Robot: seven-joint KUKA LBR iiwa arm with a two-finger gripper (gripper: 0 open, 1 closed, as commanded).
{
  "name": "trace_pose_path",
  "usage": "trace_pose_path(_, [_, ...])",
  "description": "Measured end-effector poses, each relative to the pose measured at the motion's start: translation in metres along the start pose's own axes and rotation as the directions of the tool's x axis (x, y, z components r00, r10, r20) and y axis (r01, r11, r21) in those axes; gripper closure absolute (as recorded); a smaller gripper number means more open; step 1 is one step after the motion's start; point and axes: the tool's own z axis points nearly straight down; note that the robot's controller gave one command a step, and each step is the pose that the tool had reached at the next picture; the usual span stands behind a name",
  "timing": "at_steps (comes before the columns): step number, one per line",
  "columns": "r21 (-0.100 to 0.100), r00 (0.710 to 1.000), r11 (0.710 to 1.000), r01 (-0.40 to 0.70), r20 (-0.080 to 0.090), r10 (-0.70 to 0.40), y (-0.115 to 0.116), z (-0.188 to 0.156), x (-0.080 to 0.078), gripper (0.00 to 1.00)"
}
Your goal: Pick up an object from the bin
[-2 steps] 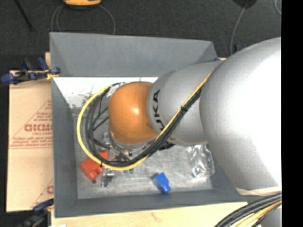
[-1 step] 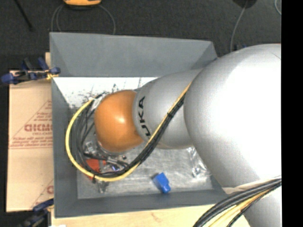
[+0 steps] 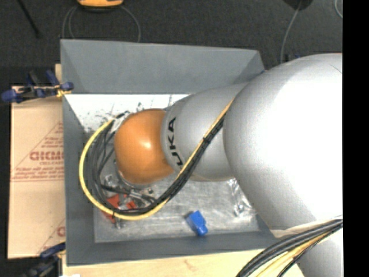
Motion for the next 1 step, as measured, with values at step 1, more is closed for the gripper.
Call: trace_pose_path(1, [0.002,1.000,1.000,-0.010,-0.003,0.010,0.0201,-0.1476,-0.0056,1.00])
